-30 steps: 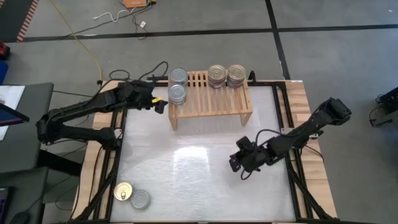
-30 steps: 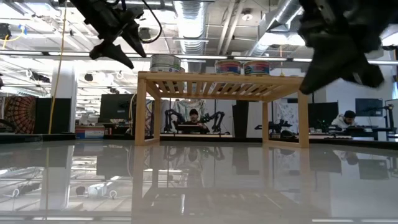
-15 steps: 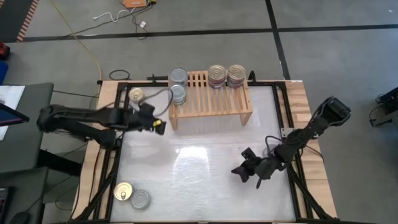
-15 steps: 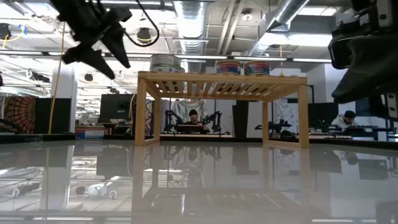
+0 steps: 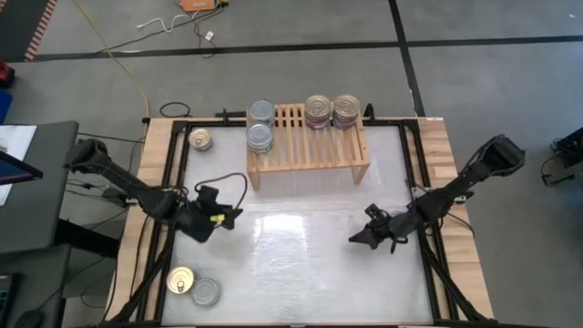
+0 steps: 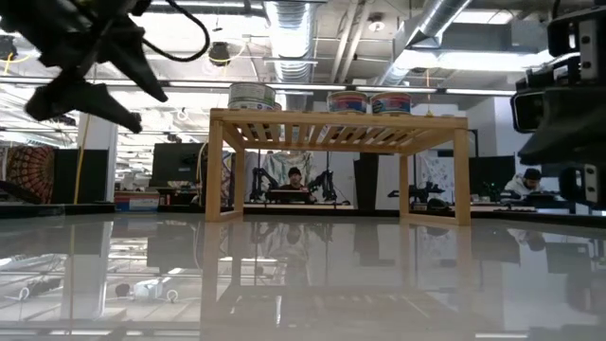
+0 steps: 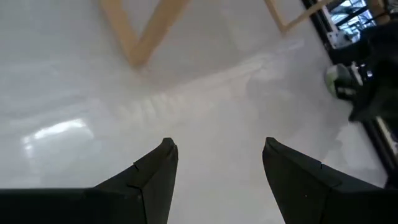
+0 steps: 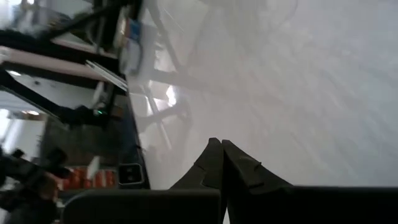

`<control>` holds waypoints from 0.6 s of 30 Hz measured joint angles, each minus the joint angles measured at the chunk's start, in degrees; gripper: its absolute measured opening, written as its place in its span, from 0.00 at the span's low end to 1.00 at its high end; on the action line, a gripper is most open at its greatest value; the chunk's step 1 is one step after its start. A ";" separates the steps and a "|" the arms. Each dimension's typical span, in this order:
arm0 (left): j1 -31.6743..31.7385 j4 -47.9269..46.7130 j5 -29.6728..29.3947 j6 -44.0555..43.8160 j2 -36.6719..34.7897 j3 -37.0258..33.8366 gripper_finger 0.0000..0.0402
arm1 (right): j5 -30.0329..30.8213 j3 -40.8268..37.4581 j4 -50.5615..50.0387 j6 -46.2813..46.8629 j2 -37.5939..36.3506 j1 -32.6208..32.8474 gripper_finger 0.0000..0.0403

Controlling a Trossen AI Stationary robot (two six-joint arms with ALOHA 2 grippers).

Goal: Stack canned seafood by type on shelf
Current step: Adjust the green tuna cans

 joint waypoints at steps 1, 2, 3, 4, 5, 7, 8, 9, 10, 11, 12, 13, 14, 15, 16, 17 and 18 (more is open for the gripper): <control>-1.18 0.03 -0.31 -1.18 0.55 -0.15 0.56 | -0.03 -0.63 -0.38 -0.56 -1.68 -0.49 0.06; -2.11 -0.15 -0.40 -2.16 1.19 -0.28 0.56 | -0.06 -1.04 -0.78 -1.46 -3.35 -0.93 0.06; -2.84 -0.24 -0.43 -3.01 1.96 -0.29 0.56 | -0.10 -1.30 -1.82 -2.32 -4.99 -1.37 0.06; -3.33 0.02 -0.43 -3.75 2.69 -0.29 0.56 | -0.10 -1.50 -3.06 -2.68 -6.54 -1.87 0.06; -3.66 0.14 -0.45 -4.57 3.45 -0.29 0.56 | -0.15 -1.52 -4.55 -2.69 -7.99 -2.39 0.06; -4.03 0.08 -0.17 -5.73 4.63 -0.31 0.56 | -0.19 -1.52 -8.05 -2.69 -10.27 -3.42 0.06; -4.04 0.31 -0.15 -5.89 5.07 -0.31 0.56 | -0.19 -1.59 -9.08 -2.69 -11.14 -3.91 0.06; -4.03 0.39 -0.05 -5.97 5.42 -0.31 0.56 | -0.18 -1.59 -9.62 -2.69 -11.88 -4.38 0.06; -4.03 0.31 0.02 -5.99 5.72 -0.31 0.56 | -0.15 -1.59 -9.70 -2.72 -12.42 -4.81 0.06; -3.96 0.38 0.05 -5.99 5.94 -0.31 0.56 | -0.15 -1.59 -9.68 -2.75 -12.82 -5.25 0.06; -3.89 0.49 0.03 -5.99 6.05 -0.31 0.56 | -0.15 -1.59 -9.67 -2.77 -13.09 -5.66 0.06; -3.88 0.45 0.03 -5.99 6.05 -0.31 0.56 | -0.12 -1.59 -9.35 -2.81 -13.17 -5.99 0.06; -3.88 0.41 0.03 -5.99 6.05 -0.31 0.56 | -0.12 -1.59 -8.80 -2.83 -13.17 -6.30 0.06; -3.88 0.49 0.02 -5.99 6.05 -0.31 0.56 | -0.10 -1.58 -8.40 -2.83 -13.17 -6.56 0.06; -3.88 0.47 0.03 -5.99 6.05 -0.31 0.56 | -0.10 -1.57 -8.26 -2.83 -13.17 -6.62 0.06; -3.88 0.43 0.03 -5.99 6.05 -0.31 0.56 | 0.03 -1.57 -8.27 -2.83 -13.13 -6.61 0.06; -3.88 0.46 0.03 -5.99 6.05 -0.31 0.56 | 0.27 -1.57 -8.24 -2.82 -13.03 -6.57 0.06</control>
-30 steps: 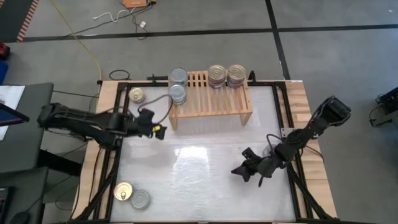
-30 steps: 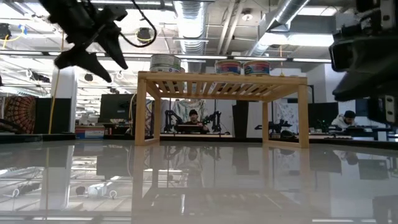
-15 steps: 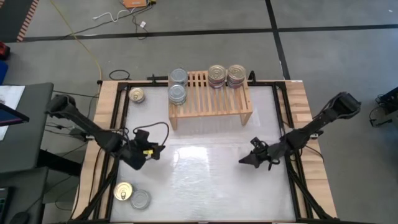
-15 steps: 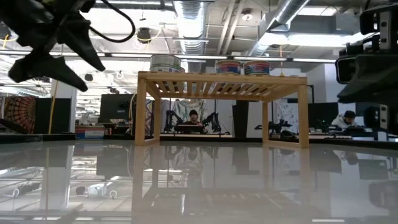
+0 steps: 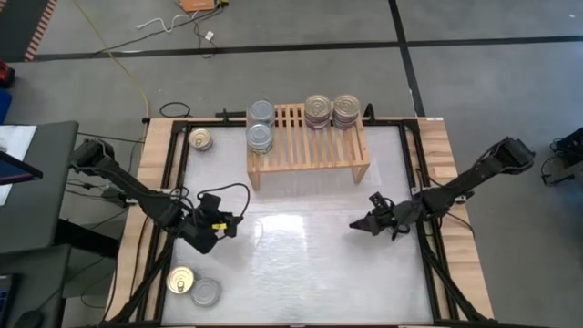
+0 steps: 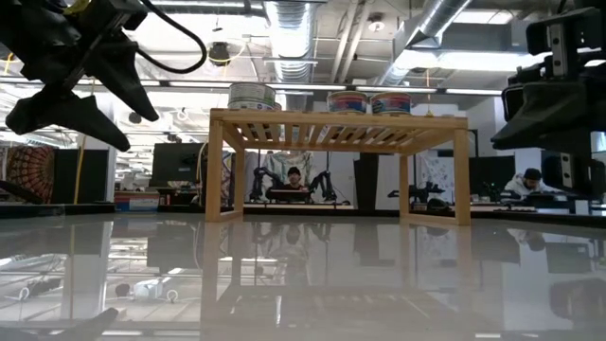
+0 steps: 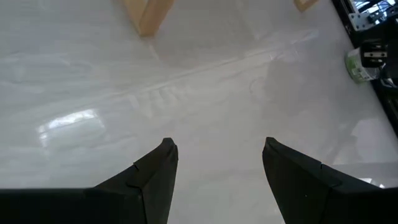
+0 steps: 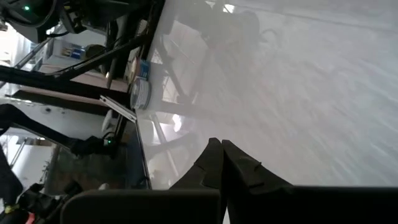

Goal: Stack canned seafood by type on shelf
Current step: Adjust the green tuna cans

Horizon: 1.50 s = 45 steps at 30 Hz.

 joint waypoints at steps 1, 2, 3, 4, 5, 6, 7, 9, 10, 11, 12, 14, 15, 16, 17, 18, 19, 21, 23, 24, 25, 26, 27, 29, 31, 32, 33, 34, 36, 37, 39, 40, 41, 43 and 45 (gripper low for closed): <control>0.00 0.00 0.00 0.00 0.00 0.00 0.56 | 0.04 0.00 -0.02 0.00 0.02 0.04 0.06; 0.00 -0.03 0.00 0.00 0.00 0.00 0.56 | 0.07 0.00 0.02 0.01 0.02 0.06 0.06; 0.00 -0.01 0.00 0.02 0.00 0.00 0.56 | 0.09 0.00 0.10 0.02 0.02 0.06 0.06; 0.00 -0.01 0.00 0.02 0.00 0.00 0.56 | 0.09 0.00 0.11 0.26 0.02 0.06 0.06; 0.00 -0.01 0.00 0.02 0.00 0.00 0.56 | 0.11 0.00 0.08 0.34 0.02 0.06 0.06; 0.00 -0.01 0.00 0.02 0.00 0.00 0.56 | 0.11 0.00 0.09 0.41 0.02 0.06 0.06; 0.00 -0.01 0.00 0.02 0.00 0.00 0.56 | 0.13 0.00 0.11 0.41 0.02 0.06 0.06; 0.00 -0.01 0.00 0.02 0.00 0.00 0.56 | 0.17 0.00 0.11 0.43 0.02 0.06 0.06; 0.00 -0.01 0.00 0.02 0.00 0.00 0.56 | 0.19 0.00 0.09 0.43 0.04 0.06 0.06; 0.00 -0.01 0.00 0.02 0.00 0.00 0.56 | 0.22 0.00 0.12 0.43 0.04 0.06 0.06; 0.00 0.01 0.04 0.02 0.00 0.00 0.56 | 0.25 0.00 0.13 0.43 0.04 0.06 0.06; 0.01 0.14 0.91 0.23 -0.05 0.02 0.56 | 0.29 0.00 0.15 0.45 0.04 0.06 0.06; 0.02 0.12 1.73 0.71 -0.20 0.02 0.56 | 0.29 0.00 0.26 0.46 0.04 0.06 0.06; 0.02 0.11 2.27 1.26 -0.36 0.02 0.56 | 0.29 0.00 0.54 0.45 0.04 0.06 0.06; 0.02 0.19 2.57 1.55 -0.42 0.02 0.56 | 0.29 0.00 0.99 0.45 0.04 0.06 0.06; 0.02 0.25 2.95 1.55 -0.42 0.04 0.56 | 0.31 0.00 1.57 0.45 0.04 0.06 0.06; 0.02 0.22 3.14 1.49 -0.42 0.05 0.56 | 0.31 0.00 2.04 0.44 0.04 0.06 0.06; 0.02 0.25 3.19 1.49 -0.41 0.06 0.56 | 0.33 0.02 2.53 0.20 0.04 0.06 0.06; 0.02 0.27 3.17 1.46 -0.42 0.07 0.56 | 0.33 0.02 2.54 0.19 0.04 0.06 0.06; 0.02 0.27 3.17 1.46 -0.42 0.07 0.56 | 0.33 0.02 2.55 0.19 0.04 0.06 0.06; 0.02 0.28 3.17 1.46 -0.42 0.07 0.56 | 0.33 0.02 2.56 0.19 0.04 0.06 0.06; 0.02 0.32 3.17 1.44 -0.42 0.07 0.56 | 0.38 0.02 2.56 0.20 0.04 0.06 0.06; 0.02 0.38 3.17 1.44 -0.42 0.07 0.56 | 0.58 0.02 2.57 0.33 0.04 0.06 0.06; 0.14 0.36 3.17 1.37 -0.42 0.07 0.56 | 1.36 0.02 2.69 0.43 0.04 0.06 0.06; 0.81 0.36 3.16 0.84 -0.43 0.07 0.56 | 2.02 0.04 2.77 0.42 0.04 0.06 0.06; 1.30 0.34 3.17 0.47 -0.66 0.07 0.56 | 2.20 0.04 2.78 0.42 0.04 0.06 0.06; 1.85 0.30 3.17 0.51 -1.11 0.07 0.56 | 2.35 0.04 2.75 0.43 0.04 0.06 0.06; 2.47 0.31 3.14 1.42 -1.75 0.10 0.56 | 2.42 0.04 2.75 0.43 0.04 0.06 0.06; 4.00 0.19 2.97 4.74 -3.21 0.91 0.56 | 2.47 0.04 2.75 0.45 0.04 0.06 0.06; 4.82 0.20 2.93 6.96 -4.10 1.51 0.56 | 2.47 0.04 2.73 0.45 0.04 0.06 0.06; 6.62 0.05 2.90 12.07 -6.23 2.77 0.56 | 2.86 0.07 2.75 0.47 0.05 0.06 0.06; 7.63 0.08 2.81 14.55 -7.30 3.45 0.56 | 3.25 0.09 2.75 0.47 0.04 0.06 0.06; 8.73 0.13 2.73 16.85 -8.34 3.97 0.56 | 3.50 0.09 2.75 0.50 0.04 0.06 0.06; 10.92 -0.10 2.73 20.49 -10.43 4.54 0.56 | 4.38 0.09 2.74 0.59 0.04 0.09 0.06; 13.26 -0.27 2.73 23.43 -12.30 5.10 0.56 | 5.31 0.09 2.75 0.79 0.04 0.12 0.06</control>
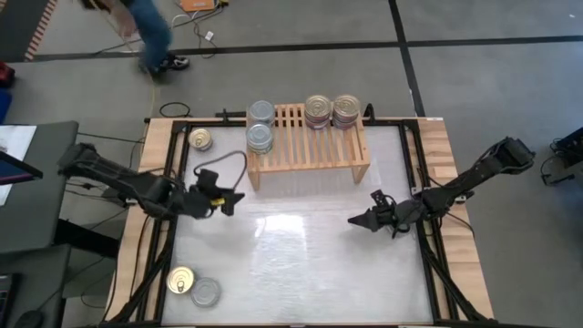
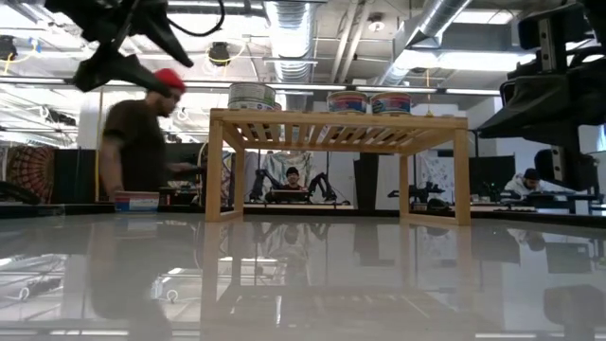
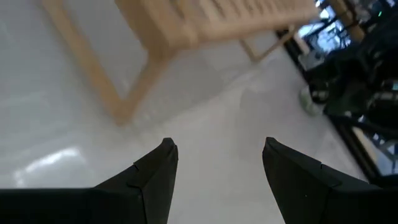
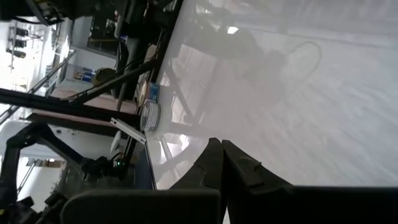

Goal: Stack canned seafood by type on shelf
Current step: Adjust the green tuna cans

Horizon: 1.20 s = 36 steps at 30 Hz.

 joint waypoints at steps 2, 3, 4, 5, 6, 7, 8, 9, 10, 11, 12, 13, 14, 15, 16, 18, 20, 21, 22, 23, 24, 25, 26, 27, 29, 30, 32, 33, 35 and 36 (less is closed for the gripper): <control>2.19 -0.18 0.15 2.46 -1.76 0.30 0.56 | 0.64 0.00 -0.01 0.12 0.00 0.00 0.06; 3.24 -0.27 0.50 3.49 -2.64 0.30 0.56 | 1.00 0.00 -0.02 0.12 0.01 0.00 0.06; 4.28 -0.51 0.87 4.52 -3.41 0.30 0.56 | 1.25 0.00 -0.02 0.12 0.00 0.00 0.06; 5.35 -1.00 1.50 5.38 -4.09 0.32 0.56 | 1.52 0.01 -0.04 0.12 0.00 0.00 0.06; 6.33 -1.77 2.28 5.96 -4.76 0.32 0.56 | 1.81 0.15 -0.28 0.09 0.00 0.00 0.06; 7.27 -2.99 2.74 6.19 -5.35 0.32 0.56 | 2.26 0.38 -0.36 -0.18 0.03 0.00 0.06; 8.22 -4.34 3.56 6.17 -5.90 0.32 0.56 | 2.54 0.72 -0.37 -0.59 0.08 0.00 0.06; 9.07 -5.66 3.94 6.04 -6.42 0.32 0.56 | 2.66 1.18 -0.29 -0.98 0.25 0.00 0.06; 9.99 -6.92 4.43 5.86 -6.92 0.32 0.56 | 2.73 1.65 -0.28 -1.63 0.45 0.00 0.06; 10.87 -8.19 5.07 5.73 -7.32 0.32 0.56 | 2.73 2.15 -0.46 -2.14 0.69 0.00 0.06; 11.79 -9.35 5.40 5.72 -7.62 0.32 0.56 | 2.73 2.66 -0.48 -2.47 1.18 -0.02 0.06; 12.68 -10.13 5.78 5.72 -7.92 0.32 0.56 | 2.75 3.21 -0.42 -2.96 1.68 -0.06 0.06; 13.62 -10.81 6.25 5.78 -8.11 0.32 0.56 | 2.73 3.73 -0.46 -3.23 2.22 -0.07 0.06; 14.65 -11.31 6.59 6.24 -8.13 0.32 0.56 | 2.73 4.17 -0.46 -3.37 2.81 -0.07 0.06; 15.65 -11.59 6.74 7.02 -8.13 0.32 0.56 | 2.73 4.60 -0.46 -3.38 3.47 -0.07 0.06; 18.06 -12.12 8.06 9.18 -8.09 0.32 0.56 | 2.73 5.32 -0.49 -3.38 4.97 -0.07 0.06; 21.08 -12.63 9.64 11.27 -7.92 0.32 0.56 | 2.73 5.99 -0.50 -3.38 6.57 -0.07 0.06; 22.74 -13.10 10.42 12.20 -7.88 0.32 0.56 | 2.73 6.32 -0.52 -3.37 7.36 -0.07 0.06; 24.56 -13.87 11.31 13.00 -7.85 0.32 0.56 | 2.73 6.70 -0.52 -3.36 8.17 -0.07 0.06; 26.32 -14.63 12.03 13.73 -7.88 0.32 0.56 | 2.73 7.06 -0.48 -3.36 8.94 -0.07 0.06; 28.26 -15.12 12.96 14.39 -7.89 0.32 0.56 | 2.73 7.38 -0.50 -3.36 9.71 -0.07 0.06; 30.15 -15.72 13.68 15.04 -7.90 0.32 0.56 | 2.73 7.73 -0.50 -3.36 10.43 -0.07 0.06; 32.01 -16.40 14.48 15.84 -7.96 0.32 0.56 | 2.73 8.07 -0.50 -3.36 11.18 -0.07 0.06; 33.82 -16.93 15.33 17.03 -7.96 0.32 0.56 | 2.73 8.46 -0.50 -3.31 11.90 -0.07 0.06; 37.24 -16.61 17.42 20.20 -8.00 0.32 0.56 | 2.73 8.99 -0.50 -2.83 13.14 -0.07 0.06; 38.88 -16.56 18.59 21.74 -7.99 0.32 0.56 | 2.73 9.21 -0.47 -2.35 13.76 -0.07 0.06; 42.08 -16.68 20.79 24.22 -7.93 0.32 0.56 | 2.73 9.44 -0.50 -1.42 14.80 -0.07 0.06; 43.62 -16.68 21.55 25.20 -7.94 0.32 0.56 | 2.73 9.53 -0.55 -1.03 15.36 -0.07 0.06; 46.48 -16.66 22.04 26.61 -7.96 0.32 0.56 | 2.73 9.74 -0.39 -0.07 16.25 -0.07 0.06; 47.87 -16.68 22.39 27.28 -7.96 0.32 0.56 | 2.72 9.74 -0.39 0.43 16.55 -0.07 0.06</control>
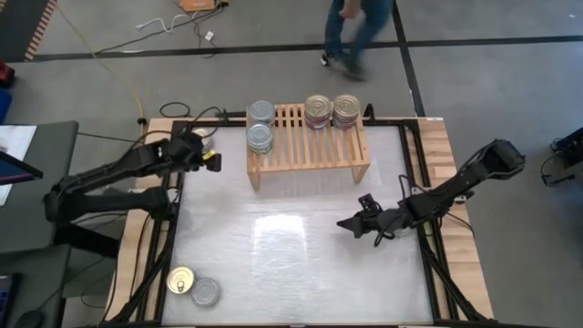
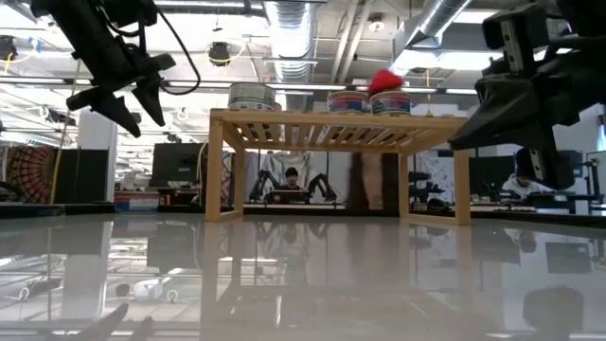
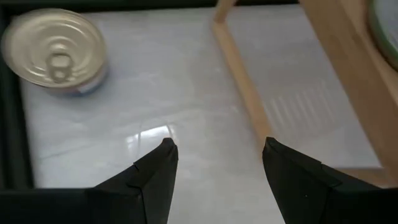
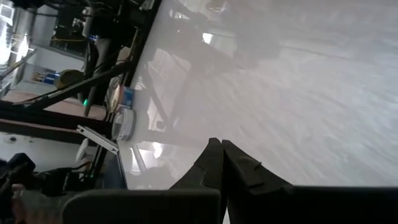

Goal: Stack canned seafood by type on shelf
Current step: Adjust the green tuna cans

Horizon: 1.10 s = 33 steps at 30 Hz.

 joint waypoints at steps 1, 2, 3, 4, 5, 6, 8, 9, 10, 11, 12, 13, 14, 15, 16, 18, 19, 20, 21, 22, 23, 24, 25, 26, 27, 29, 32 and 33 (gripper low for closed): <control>1.28 0.01 0.51 0.73 0.02 0.00 0.56 | 0.01 -0.01 0.02 0.72 0.33 0.00 0.06; 2.64 0.02 0.94 1.65 0.02 0.00 0.56 | 0.01 -0.01 0.10 1.15 0.65 0.00 0.06; 3.83 0.02 1.53 2.53 0.02 0.00 0.56 | 0.01 -0.01 0.02 1.67 0.79 0.00 0.06; 4.98 0.02 2.56 3.45 0.05 0.00 0.56 | 0.01 -0.01 -0.09 1.89 0.80 0.00 0.06; 6.05 0.00 3.42 4.27 0.13 0.00 0.56 | 0.01 -0.01 0.10 1.90 0.78 0.00 0.06; 6.99 0.03 4.35 4.97 0.15 0.00 0.56 | 0.08 -0.01 0.25 1.95 0.73 0.00 0.06; 8.56 0.16 6.28 5.99 0.36 0.00 0.56 | 1.03 -0.01 0.12 1.98 0.65 0.00 0.06; 9.08 0.27 7.72 6.31 0.41 0.00 0.56 | 1.41 -0.01 0.23 1.98 0.66 -0.03 0.06; 9.46 0.31 9.24 6.84 0.44 -0.01 0.56 | 1.81 -0.01 0.35 2.03 0.62 -0.09 0.06; 9.62 0.63 10.33 7.56 0.41 -0.02 0.56 | 2.16 -0.01 0.37 2.24 0.62 -0.27 0.06; 9.61 1.25 11.38 8.47 0.39 -0.02 0.56 | 2.51 -0.01 0.33 2.24 0.62 -0.41 0.06; 9.36 2.15 12.33 9.63 0.39 -0.02 0.56 | 2.75 -0.01 0.32 2.26 0.62 -0.52 0.06; 8.97 3.25 13.50 10.78 0.39 -0.02 0.56 | 2.79 -0.01 0.32 2.25 0.62 -0.79 0.06; 8.46 4.58 14.43 11.48 0.39 -0.03 0.56 | 2.79 -0.01 0.36 2.26 0.62 -1.02 0.06; 7.88 6.04 14.90 11.75 0.39 -0.03 0.56 | 2.79 -0.01 0.35 2.26 0.62 -1.23 0.06; 6.52 8.85 15.44 12.14 0.39 -0.02 0.56 | 2.79 -0.01 0.31 2.26 0.62 -1.67 0.06; 5.82 10.06 15.41 12.17 0.39 -0.04 0.56 | 2.79 -0.01 0.35 2.26 0.62 -1.92 0.06; 5.20 11.23 15.35 12.17 0.39 -0.04 0.56 | 2.79 -0.01 0.35 2.28 0.62 -2.05 0.06; 4.61 12.29 15.12 12.18 0.39 -0.04 0.56 | 2.79 -0.01 0.33 2.38 0.62 -2.29 0.06; 4.07 13.02 14.60 12.18 0.39 -0.01 0.56 | 2.79 -0.01 0.34 2.41 0.62 -2.36 0.06; 3.57 12.88 13.73 12.23 0.42 0.24 0.56 | 2.79 -0.01 0.36 2.41 0.62 -2.36 0.06; 3.06 12.33 12.19 12.56 0.44 0.74 0.56 | 2.80 -0.01 0.35 2.44 0.62 -2.36 0.06; 2.51 12.14 10.55 13.14 0.58 1.49 0.56 | 2.79 -0.01 0.35 2.45 0.62 -2.36 0.06; 1.85 12.25 8.96 13.91 0.82 2.42 0.56 | 2.79 -0.01 0.35 2.67 0.62 -2.36 0.06; 1.24 12.35 7.68 14.41 1.00 3.30 0.55 | 2.79 -0.01 0.35 2.86 0.60 -2.36 0.06; 0.39 12.13 6.03 15.44 1.67 5.38 0.54 | 2.79 -0.01 0.33 2.86 0.60 -2.36 0.06; -0.74 11.84 5.49 17.43 4.09 8.97 0.52 | 2.79 -0.01 0.30 2.85 0.60 -2.38 0.06; -1.16 10.88 5.27 18.02 5.29 10.33 0.52 | 2.79 -0.01 0.25 2.83 0.60 -2.42 0.06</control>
